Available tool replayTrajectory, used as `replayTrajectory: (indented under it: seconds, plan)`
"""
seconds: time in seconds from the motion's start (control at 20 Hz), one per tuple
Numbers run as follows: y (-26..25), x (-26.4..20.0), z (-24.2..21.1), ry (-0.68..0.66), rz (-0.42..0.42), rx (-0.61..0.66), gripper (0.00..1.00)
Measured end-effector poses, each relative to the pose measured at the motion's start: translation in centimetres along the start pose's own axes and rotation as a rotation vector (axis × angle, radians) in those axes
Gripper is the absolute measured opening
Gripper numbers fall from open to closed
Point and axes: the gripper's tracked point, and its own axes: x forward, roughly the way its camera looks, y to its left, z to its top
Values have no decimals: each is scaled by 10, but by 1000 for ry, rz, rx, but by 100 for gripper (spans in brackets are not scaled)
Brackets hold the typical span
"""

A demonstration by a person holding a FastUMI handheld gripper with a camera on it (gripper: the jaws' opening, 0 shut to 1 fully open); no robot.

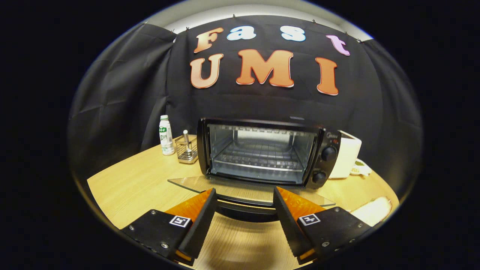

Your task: Open the toaster oven, put the food inside, and close the toaster oven door.

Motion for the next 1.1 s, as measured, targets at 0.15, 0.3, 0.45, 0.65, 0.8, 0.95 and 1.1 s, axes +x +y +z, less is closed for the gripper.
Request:
replayTrajectory:
  seconds: [0.15, 0.3, 0.45, 0.65, 0.8, 0.95, 1.1]
  plan:
    - [3, 6, -31, 111, 31, 67, 90]
    - [2, 8, -35, 129, 41, 115, 89]
    - [1, 12, -37, 149, 55, 111, 89]
    - [-1, 5, -36, 204, 111, 129, 88]
    - [-6, -11, -25, 229, 159, 211, 88]
    - [-11, -27, -17, 258, 220, 283, 87]
    - [-30, -49, -1, 220, 234, 291, 88]
